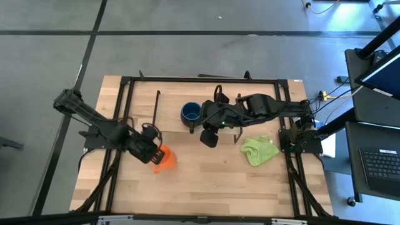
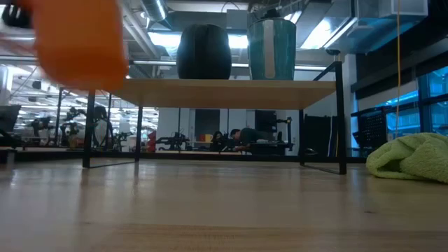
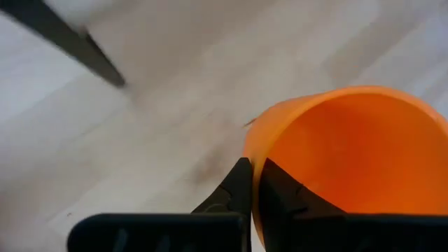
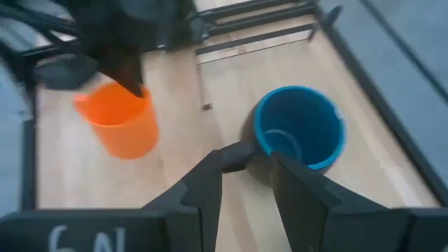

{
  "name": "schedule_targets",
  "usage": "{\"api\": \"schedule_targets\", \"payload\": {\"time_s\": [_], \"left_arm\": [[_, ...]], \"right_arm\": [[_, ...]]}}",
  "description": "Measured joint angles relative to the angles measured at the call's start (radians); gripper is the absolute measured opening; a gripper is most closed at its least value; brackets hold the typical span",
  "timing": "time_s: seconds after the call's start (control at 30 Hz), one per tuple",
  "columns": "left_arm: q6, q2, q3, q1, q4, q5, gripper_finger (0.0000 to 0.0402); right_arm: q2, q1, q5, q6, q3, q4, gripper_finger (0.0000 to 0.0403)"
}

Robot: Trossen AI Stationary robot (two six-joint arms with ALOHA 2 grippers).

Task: Stack small to large cups/mugs on shelf
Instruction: Put the orange mug on the shelf

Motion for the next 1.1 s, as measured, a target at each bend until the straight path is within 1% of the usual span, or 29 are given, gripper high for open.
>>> {"api": "schedule_targets", "payload": {"time_s": [0.07,0.13,0.27,0.33,0.43,0.53,0.7,0.8,0.93,1.1], "left_arm": [[-0.002,-0.003,0.095,0.001,-0.104,-0.038,0.0003],[-0.014,-0.002,0.198,0.014,-0.246,-0.066,0.0002],[-0.034,0.012,0.388,0.090,-0.508,-0.119,0.0002],[-0.033,0.019,0.473,0.146,-0.578,-0.160,0.0002],[0.039,0.034,0.547,0.242,-0.570,-0.210,0.0002],[0.120,0.063,0.576,0.344,-0.574,-0.211,0.0001],[0.226,0.115,0.577,0.468,-0.574,-0.125,0.0004],[0.274,0.139,0.577,0.513,-0.557,-0.105,0.0005],[0.330,0.147,0.577,0.564,-0.548,-0.069,0.0006],[0.323,0.145,0.577,0.620,-0.527,-0.057,0.0007]], "right_arm": [[0.000,0.001,0.045,0.002,0.000,0.000,0.0124],[-0.002,0.006,0.084,0.001,0.000,0.000,0.0124],[-0.017,0.008,0.125,0.001,0.000,0.011,0.0124],[-0.025,0.008,0.151,0.002,0.000,0.011,0.0124],[-0.039,0.009,0.207,0.026,0.000,0.010,0.0124],[-0.053,0.008,0.232,0.030,0.000,0.011,0.0124],[-0.075,0.008,0.243,0.031,0.000,0.010,0.0124],[-0.096,0.008,0.247,0.030,0.000,-0.004,0.0124],[-0.126,-0.008,0.300,0.026,0.000,-0.031,0.0124],[-0.151,-0.038,0.308,0.053,0.001,-0.099,0.0124]]}}
